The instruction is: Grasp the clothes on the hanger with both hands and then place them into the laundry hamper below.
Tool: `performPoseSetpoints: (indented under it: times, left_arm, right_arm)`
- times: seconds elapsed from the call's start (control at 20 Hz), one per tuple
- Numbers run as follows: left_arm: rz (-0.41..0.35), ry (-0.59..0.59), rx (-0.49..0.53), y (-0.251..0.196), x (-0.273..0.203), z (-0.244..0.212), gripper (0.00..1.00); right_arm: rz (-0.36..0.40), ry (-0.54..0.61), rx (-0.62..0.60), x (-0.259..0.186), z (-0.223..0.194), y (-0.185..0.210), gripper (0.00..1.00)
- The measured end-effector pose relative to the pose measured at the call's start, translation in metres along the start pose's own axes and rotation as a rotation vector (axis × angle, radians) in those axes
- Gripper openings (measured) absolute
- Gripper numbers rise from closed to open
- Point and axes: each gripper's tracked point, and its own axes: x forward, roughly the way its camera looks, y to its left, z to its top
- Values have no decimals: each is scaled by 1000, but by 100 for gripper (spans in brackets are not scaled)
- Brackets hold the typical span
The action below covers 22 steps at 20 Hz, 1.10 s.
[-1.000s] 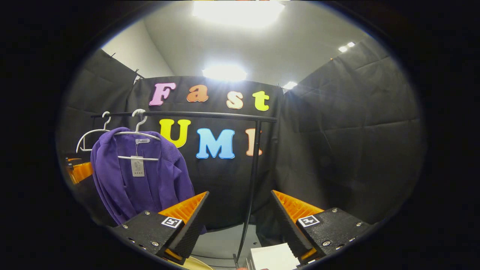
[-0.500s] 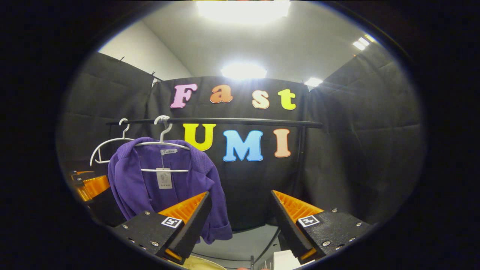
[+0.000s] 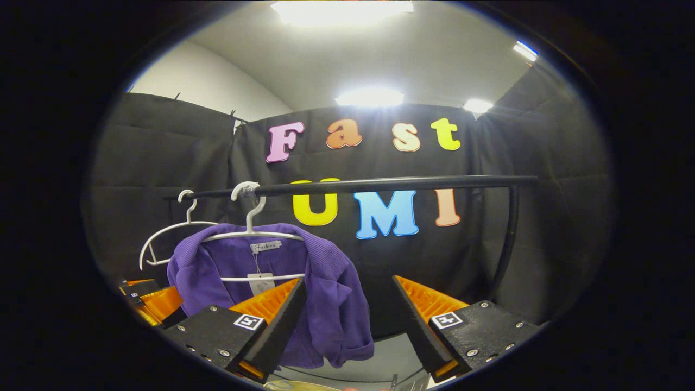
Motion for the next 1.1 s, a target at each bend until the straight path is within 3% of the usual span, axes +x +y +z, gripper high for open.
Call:
performPoseSetpoints:
  times: [0.25,0.35,0.5,0.55,0.6,0.65,0.9,0.95,1.0,1.05,1.1]
  left_arm:
    - [73,8,-37,1,29,-4,99]
    - [97,29,-61,-1,44,-13,94]
    - [138,54,-81,-5,62,-25,99]
    - [156,59,-79,-5,66,-30,94]
    - [174,64,-75,-5,71,-32,99]
    - [196,65,-69,-4,75,-36,94]
    - [317,80,-37,12,91,-46,99]
    - [331,87,-30,13,94,-50,90]
    - [341,91,-26,15,97,-52,90]
    - [344,91,-24,14,101,-52,99]
    - [347,87,-20,14,104,-52,90]
  right_arm:
    - [67,87,3,60,-35,21,96]
    - [76,120,5,81,-50,22,96]
    - [115,166,12,105,-70,26,96]
    - [124,175,6,113,-76,26,96]
    - [124,177,4,120,-79,25,96]
    - [127,173,10,126,-80,24,96]
    - [145,163,13,152,-87,24,96]
    - [150,163,14,157,-90,25,96]
    - [155,162,16,159,-91,24,96]
    - [159,157,17,161,-91,24,96]
    - [165,151,18,163,-91,23,96]
